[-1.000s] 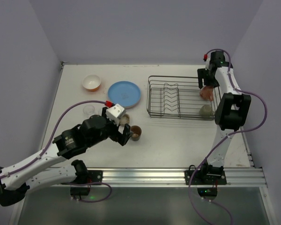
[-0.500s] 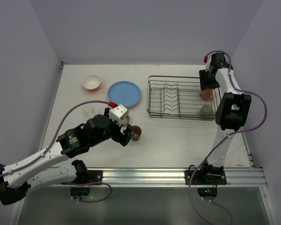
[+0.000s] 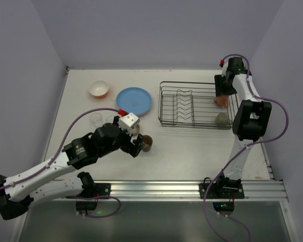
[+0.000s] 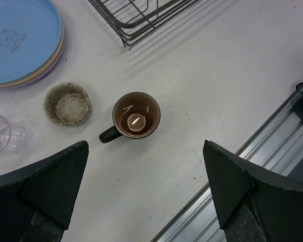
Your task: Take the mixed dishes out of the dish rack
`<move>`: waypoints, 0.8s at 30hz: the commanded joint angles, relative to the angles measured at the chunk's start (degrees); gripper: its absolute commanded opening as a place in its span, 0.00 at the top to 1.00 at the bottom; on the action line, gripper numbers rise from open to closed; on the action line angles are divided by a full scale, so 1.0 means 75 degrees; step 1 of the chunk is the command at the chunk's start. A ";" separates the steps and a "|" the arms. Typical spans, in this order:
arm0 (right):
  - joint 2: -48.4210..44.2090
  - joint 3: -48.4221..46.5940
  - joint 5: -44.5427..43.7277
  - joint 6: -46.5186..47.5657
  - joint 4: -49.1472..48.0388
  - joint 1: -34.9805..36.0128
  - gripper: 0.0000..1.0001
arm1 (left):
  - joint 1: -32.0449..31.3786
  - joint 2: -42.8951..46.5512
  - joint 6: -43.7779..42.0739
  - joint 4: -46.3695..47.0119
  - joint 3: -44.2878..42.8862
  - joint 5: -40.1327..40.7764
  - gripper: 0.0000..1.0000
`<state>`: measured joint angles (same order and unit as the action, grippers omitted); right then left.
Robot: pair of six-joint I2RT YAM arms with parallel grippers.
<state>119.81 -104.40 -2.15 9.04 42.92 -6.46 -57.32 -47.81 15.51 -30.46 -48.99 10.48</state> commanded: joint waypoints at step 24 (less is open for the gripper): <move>-0.0683 0.0550 -0.0627 -0.1791 0.0020 0.0006 1.00 | 0.0236 0.0012 0.0100 0.0276 -0.0077 0.0173 0.00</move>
<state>116.51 -99.94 -4.91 -3.53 43.94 -6.42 -56.18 -47.90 15.53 -30.46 -48.99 10.90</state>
